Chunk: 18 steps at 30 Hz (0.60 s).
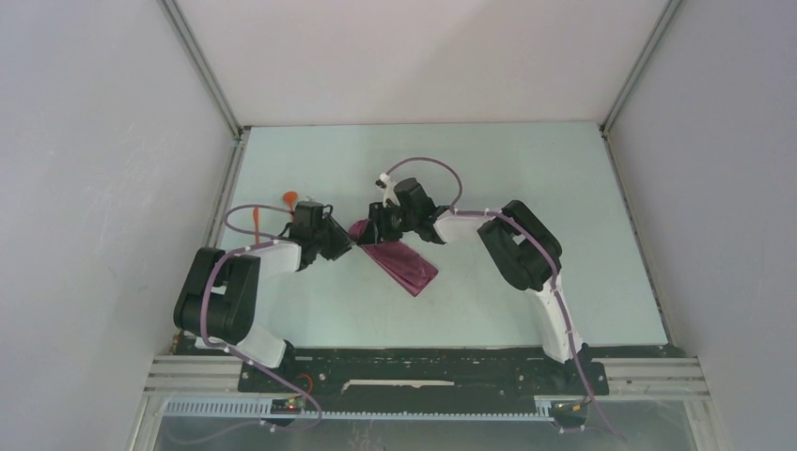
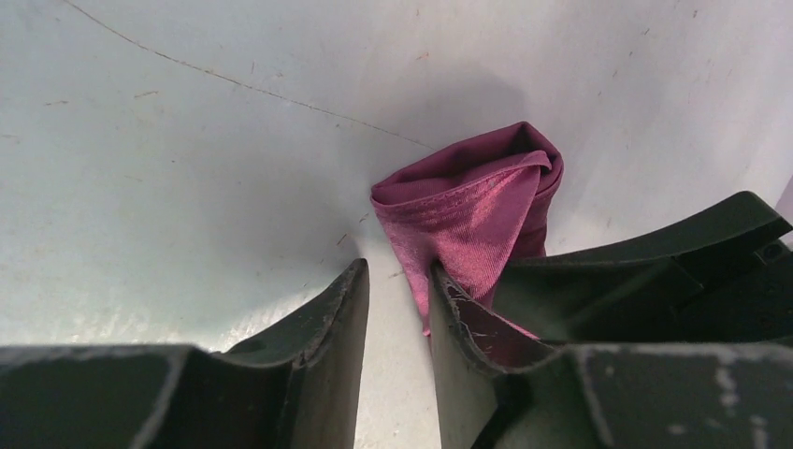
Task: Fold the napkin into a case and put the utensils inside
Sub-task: Stuff the top corner of the smaller-rectangle-folded napkin into the folded napkin.
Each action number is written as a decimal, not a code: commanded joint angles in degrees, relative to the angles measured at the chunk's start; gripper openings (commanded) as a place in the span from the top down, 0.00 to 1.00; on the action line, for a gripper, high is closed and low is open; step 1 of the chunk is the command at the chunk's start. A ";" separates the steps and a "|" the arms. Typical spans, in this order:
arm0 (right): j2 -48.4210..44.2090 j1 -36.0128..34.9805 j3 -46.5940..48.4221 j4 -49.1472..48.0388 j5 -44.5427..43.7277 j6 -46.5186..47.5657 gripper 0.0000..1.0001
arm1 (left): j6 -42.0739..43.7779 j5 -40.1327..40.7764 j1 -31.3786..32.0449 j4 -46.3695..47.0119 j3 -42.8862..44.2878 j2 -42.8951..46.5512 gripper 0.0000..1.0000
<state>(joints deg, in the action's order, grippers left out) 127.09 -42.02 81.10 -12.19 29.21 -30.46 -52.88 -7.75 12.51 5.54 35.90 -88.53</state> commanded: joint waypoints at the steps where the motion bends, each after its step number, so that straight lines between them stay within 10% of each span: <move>1: 0.54 1.52 0.25 -4.79 7.18 -7.14 0.49 | -0.73 2.16 -0.34 1.16 -1.11 0.91 0.65; 18: 7.69 5.91 -3.50 -22.11 12.75 -28.74 0.53 | -0.54 2.76 -2.84 3.86 -6.87 4.14 0.67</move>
<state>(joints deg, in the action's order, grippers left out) 133.27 -36.69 78.85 -28.40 40.60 -53.39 -53.98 -7.49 10.31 10.24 30.76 -85.89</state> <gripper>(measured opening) 0.478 0.328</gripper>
